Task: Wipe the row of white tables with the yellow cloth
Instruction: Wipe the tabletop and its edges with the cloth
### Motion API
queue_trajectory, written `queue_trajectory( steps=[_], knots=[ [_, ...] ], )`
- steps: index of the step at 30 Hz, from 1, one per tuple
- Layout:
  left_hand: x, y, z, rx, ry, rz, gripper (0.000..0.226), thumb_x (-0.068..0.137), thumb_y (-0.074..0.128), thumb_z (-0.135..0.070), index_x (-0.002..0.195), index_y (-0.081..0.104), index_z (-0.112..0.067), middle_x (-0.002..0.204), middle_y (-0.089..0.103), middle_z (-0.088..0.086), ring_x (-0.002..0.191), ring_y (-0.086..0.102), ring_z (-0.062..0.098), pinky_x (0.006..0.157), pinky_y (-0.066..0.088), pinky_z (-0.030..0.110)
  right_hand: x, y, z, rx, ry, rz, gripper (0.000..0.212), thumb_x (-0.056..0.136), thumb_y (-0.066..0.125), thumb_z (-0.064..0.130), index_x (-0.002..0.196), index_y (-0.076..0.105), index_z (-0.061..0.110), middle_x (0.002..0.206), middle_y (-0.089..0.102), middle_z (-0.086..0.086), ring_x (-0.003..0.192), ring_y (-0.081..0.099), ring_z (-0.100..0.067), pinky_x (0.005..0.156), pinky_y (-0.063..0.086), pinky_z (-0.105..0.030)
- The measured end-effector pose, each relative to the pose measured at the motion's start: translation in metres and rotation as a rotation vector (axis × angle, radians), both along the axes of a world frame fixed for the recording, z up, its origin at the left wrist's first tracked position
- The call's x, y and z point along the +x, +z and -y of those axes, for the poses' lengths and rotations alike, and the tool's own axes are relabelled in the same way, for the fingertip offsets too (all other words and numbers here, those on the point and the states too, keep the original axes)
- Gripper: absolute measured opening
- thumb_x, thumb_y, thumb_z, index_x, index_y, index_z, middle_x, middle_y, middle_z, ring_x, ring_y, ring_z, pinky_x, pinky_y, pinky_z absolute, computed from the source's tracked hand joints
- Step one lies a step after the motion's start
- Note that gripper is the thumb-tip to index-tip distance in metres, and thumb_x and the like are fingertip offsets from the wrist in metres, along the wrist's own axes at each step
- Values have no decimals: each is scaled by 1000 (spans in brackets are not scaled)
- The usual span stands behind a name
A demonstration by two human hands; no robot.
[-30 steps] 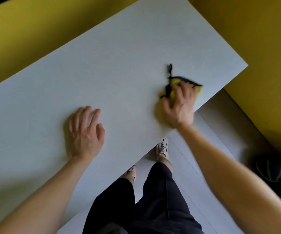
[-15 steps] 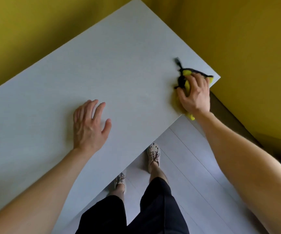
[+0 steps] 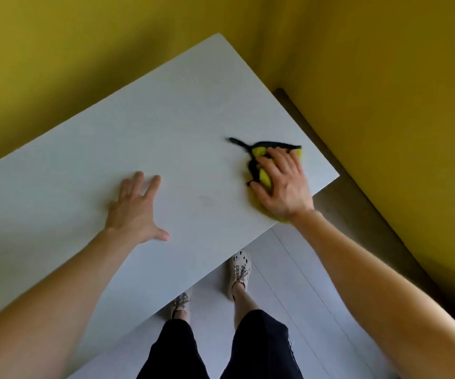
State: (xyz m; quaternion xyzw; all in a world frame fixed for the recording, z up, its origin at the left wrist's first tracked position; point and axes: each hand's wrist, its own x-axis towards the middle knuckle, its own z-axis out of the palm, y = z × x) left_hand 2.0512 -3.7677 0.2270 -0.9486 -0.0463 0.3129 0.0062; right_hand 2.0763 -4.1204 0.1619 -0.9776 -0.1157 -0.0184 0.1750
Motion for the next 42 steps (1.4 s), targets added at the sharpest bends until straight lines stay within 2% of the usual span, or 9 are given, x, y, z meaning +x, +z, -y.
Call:
queue_trajectory(
  steps=[6,13,21,23,28,31,34,37,42],
  knots=[
    [-1,3,1,23,-23,14,160,54,100,-70,171,-5,-41,181,-14,-1,168,-1,32,127,38,52,29,-2,-25,-16,-395,2,63,100,62,51,149,60,11,154,52,-24,151,42,-44,132,15,-63],
    [-3,7,1,65,-75,29,158,54,91,-83,170,-9,-43,179,-17,-2,169,0,29,118,47,49,-54,4,-132,81,618,-106,56,103,60,50,150,63,19,164,49,-18,159,37,-37,134,18,-58],
    [0,12,0,50,-95,38,160,49,90,-84,169,-7,-43,179,-11,-2,167,4,30,114,47,53,124,-3,-30,-12,-235,23,54,94,67,48,138,67,16,151,57,-18,144,50,-41,132,18,-60],
    [2,17,1,45,-106,32,157,46,91,-83,168,0,-42,176,-3,-2,164,10,31,110,50,52,93,-3,-67,10,-192,35,53,93,70,43,137,67,13,150,56,-21,143,50,-44,128,23,-65],
    [45,26,-15,-31,-100,85,129,55,96,-71,160,29,-38,155,33,-6,144,39,24,103,53,44,-16,16,-143,7,418,-117,67,101,63,53,160,52,22,164,48,-15,158,38,-38,133,17,-61],
    [88,20,-27,65,-53,70,154,54,95,-76,171,4,-32,170,16,9,160,22,34,115,44,53,23,17,-124,-49,554,-126,84,95,64,62,167,42,23,162,51,-6,153,44,-31,133,23,-52],
    [109,7,-30,78,29,-12,173,48,99,-75,169,-16,-28,176,-10,15,167,-3,41,123,34,67,103,5,-86,5,287,-74,86,88,72,61,161,50,22,164,48,-13,156,40,-38,127,32,-55],
    [109,1,-35,64,40,-14,174,45,99,-77,169,-14,-29,176,-10,12,168,-2,39,122,38,65,171,-2,-60,-31,-80,-84,85,90,66,65,161,48,23,172,38,-14,165,24,-35,132,22,-57],
    [107,4,-40,56,27,21,172,41,95,-82,170,-8,-32,176,-7,9,167,2,35,118,41,63,103,1,-133,37,-21,-38,86,93,71,56,161,48,8,171,42,-13,164,29,-33,133,17,-61]
  ],
)
